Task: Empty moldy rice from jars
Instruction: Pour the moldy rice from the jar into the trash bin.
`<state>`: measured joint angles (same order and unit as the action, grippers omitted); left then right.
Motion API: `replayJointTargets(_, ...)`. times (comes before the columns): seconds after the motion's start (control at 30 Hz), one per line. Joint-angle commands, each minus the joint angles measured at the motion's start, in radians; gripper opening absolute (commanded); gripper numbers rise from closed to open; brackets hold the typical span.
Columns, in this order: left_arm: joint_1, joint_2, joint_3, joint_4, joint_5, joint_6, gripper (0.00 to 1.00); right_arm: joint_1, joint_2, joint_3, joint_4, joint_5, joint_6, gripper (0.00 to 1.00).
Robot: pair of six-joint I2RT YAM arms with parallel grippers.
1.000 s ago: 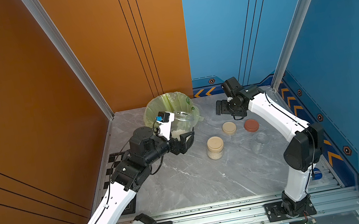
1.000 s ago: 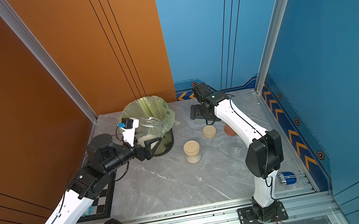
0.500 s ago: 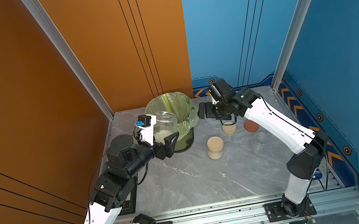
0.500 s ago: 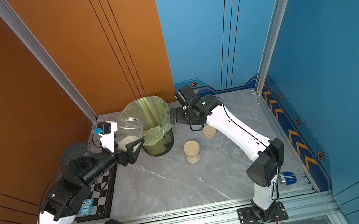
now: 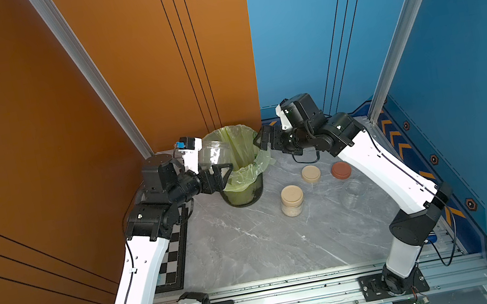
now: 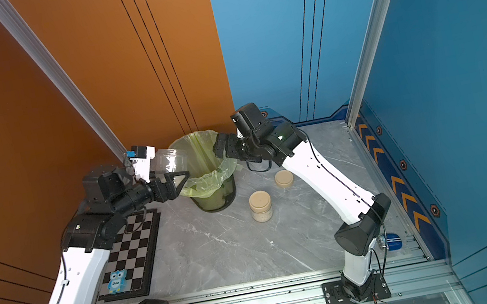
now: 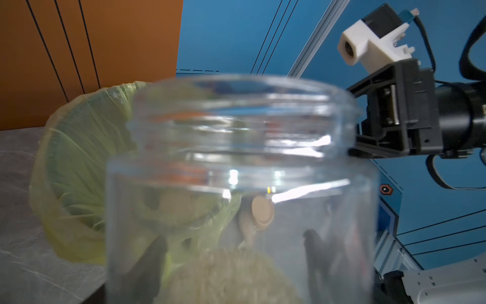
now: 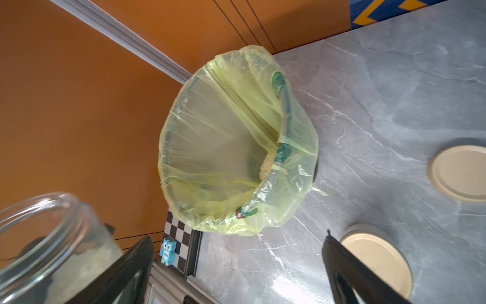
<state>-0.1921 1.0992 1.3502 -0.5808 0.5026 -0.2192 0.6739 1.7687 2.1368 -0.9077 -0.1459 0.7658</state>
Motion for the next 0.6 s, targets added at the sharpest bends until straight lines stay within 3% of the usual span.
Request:
replayJointTargets(0.0,0.016,0.027,0.043,0.042,0.176,-0.026,0.0,-0.01,-0.017,0.023,0.074,-0.108,0.033,1.0)
replayJointTargets(0.33,0.014,0.09,0.059,0.042,0.182,0.018,0.0,0.021,0.025,0.016,0.217,-0.236,0.1,1.0)
replayJointTargets(0.57,-0.007,0.119,0.075,0.042,0.185,0.032,0.0,0.085,0.076,0.033,0.248,-0.205,0.109,1.0)
